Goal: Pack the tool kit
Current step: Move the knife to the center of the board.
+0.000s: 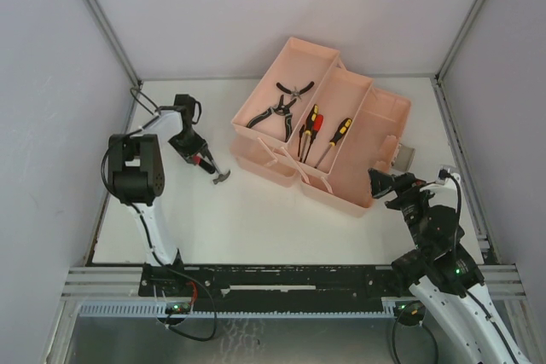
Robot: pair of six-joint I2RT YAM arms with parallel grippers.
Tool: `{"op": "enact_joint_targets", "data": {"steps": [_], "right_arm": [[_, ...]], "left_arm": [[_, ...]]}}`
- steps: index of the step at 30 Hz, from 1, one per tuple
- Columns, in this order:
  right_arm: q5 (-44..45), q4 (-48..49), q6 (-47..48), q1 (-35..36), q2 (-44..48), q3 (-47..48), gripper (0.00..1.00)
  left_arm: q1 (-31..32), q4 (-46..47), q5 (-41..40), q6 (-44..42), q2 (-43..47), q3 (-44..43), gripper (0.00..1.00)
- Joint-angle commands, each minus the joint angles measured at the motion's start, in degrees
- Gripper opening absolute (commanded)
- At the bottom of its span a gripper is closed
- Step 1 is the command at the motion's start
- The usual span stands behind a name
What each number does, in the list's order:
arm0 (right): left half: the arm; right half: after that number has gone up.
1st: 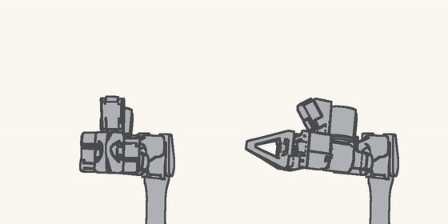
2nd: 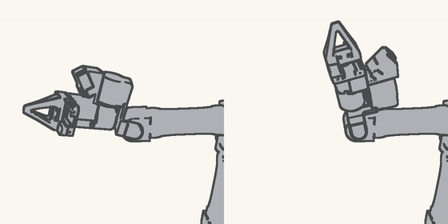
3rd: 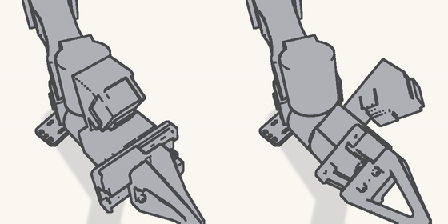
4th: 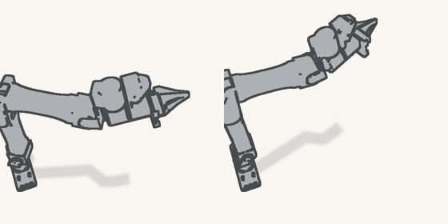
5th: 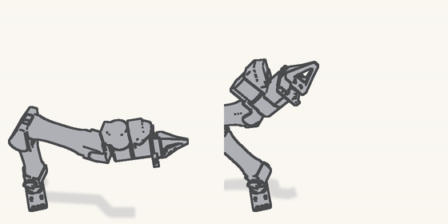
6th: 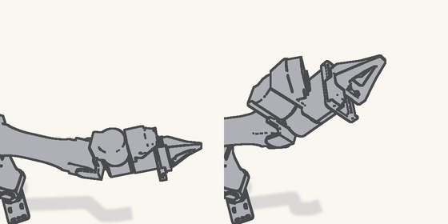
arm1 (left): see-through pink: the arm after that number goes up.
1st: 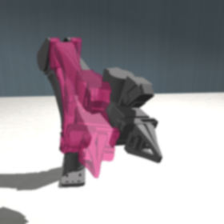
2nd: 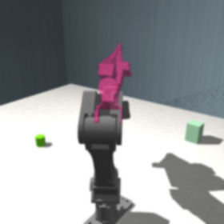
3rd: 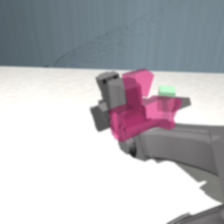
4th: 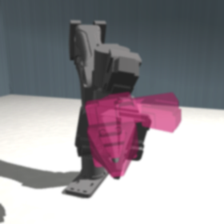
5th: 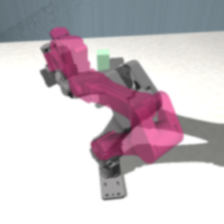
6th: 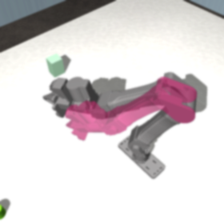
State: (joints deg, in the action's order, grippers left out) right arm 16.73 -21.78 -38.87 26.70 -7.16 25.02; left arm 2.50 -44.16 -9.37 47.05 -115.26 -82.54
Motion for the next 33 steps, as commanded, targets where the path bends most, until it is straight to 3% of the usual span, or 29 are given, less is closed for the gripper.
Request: {"op": "enact_joint_targets", "data": {"steps": [1, 7, 12, 22, 26, 29, 33], "right_arm": [[2.0, -0.1, -0.6, -0.2, 0.3, 1.7, 0.81], [3.7, -0.4, -1.1, -0.2, 0.2, 1.7, 0.81], [4.7, -0.4, -1.8, -0.2, 0.3, 1.3, 0.81], [7.0, -0.9, -3.8, -0.3, 1.0, 0.4, 0.81], [7.3, 0.1, -5.0, -0.3, 1.1, -0.5, 0.81], [7.2, 0.7, -5.8, -0.3, 1.0, -1.1, 0.81], [7.3, 0.5, -6.1, -0.3, 0.9, -1.3, 0.81]], "left_arm": [[0.4, 0.6, -1.2, 3.2, 3.4, 2.7, 0.41], [2.2, 3.6, -1.9, 3.2, 7.7, 9.2, 0.29], [5.5, 11.3, -1.5, 5.3, 16.8, 21.9, 0.26], [16.6, 17.4, -7.3, 11.3, 32.7, 45.2, 0.26], [22.5, 15.7, -10.4, 14.3, 36.3, 49.6, 0.29], [26.8, 14.9, -11.3, 15.1, 37.4, 50.8, 0.38], [28.0, 13.8, -12.5, 15.8, 37.2, 51.5, 0.44]]}}
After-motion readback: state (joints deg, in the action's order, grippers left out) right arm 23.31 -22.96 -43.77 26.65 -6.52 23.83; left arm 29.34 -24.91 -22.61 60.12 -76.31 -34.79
